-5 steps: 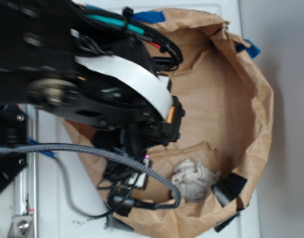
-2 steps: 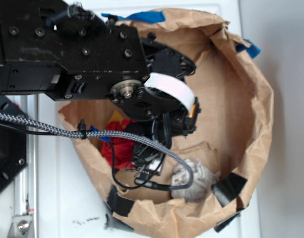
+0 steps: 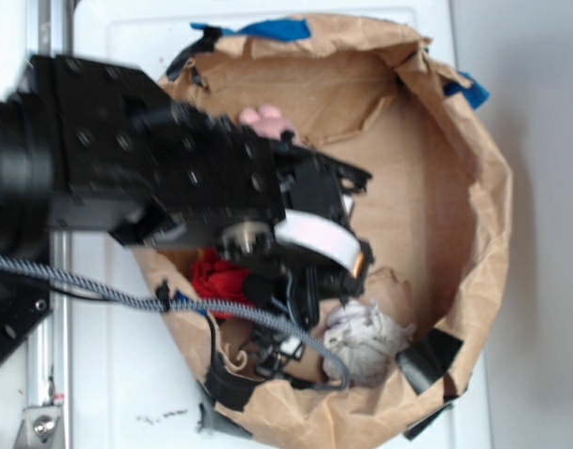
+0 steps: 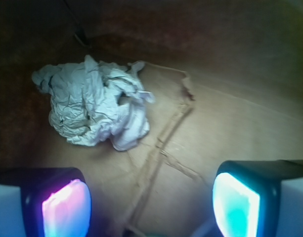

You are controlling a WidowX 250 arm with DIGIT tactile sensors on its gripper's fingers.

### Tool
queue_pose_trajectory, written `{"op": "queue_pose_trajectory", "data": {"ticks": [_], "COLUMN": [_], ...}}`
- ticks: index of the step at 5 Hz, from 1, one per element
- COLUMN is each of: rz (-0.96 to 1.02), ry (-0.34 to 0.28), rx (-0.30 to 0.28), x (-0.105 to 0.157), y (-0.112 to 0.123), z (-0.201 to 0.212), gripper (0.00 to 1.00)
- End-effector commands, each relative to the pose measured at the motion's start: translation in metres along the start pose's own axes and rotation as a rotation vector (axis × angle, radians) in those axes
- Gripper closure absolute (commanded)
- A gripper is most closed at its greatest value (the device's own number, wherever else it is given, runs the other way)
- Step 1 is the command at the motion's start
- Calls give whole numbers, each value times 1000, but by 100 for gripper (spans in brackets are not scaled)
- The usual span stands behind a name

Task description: Grab the white paper.

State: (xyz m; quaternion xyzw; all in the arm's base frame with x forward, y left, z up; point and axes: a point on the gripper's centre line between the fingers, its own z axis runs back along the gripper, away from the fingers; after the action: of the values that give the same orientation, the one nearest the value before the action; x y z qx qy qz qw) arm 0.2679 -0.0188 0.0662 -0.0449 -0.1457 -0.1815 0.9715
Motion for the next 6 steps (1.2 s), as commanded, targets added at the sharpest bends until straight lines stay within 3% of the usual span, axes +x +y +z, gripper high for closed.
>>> {"op": "queue_pose_trajectory", "data": {"ticks": [1,2,3,5,6], "rz": [-30,-64,-92,-88,-55], "ry": [-48,-74,-172,-179,-160], "rx": [-25,-106,-88,-42,-58], "x": [27,28,40,59,57], "y": [-22,-27,-25,-23,-19], "z": [-15,-19,-22,-33,-40], "gripper": [0,0,0,0,100]}}
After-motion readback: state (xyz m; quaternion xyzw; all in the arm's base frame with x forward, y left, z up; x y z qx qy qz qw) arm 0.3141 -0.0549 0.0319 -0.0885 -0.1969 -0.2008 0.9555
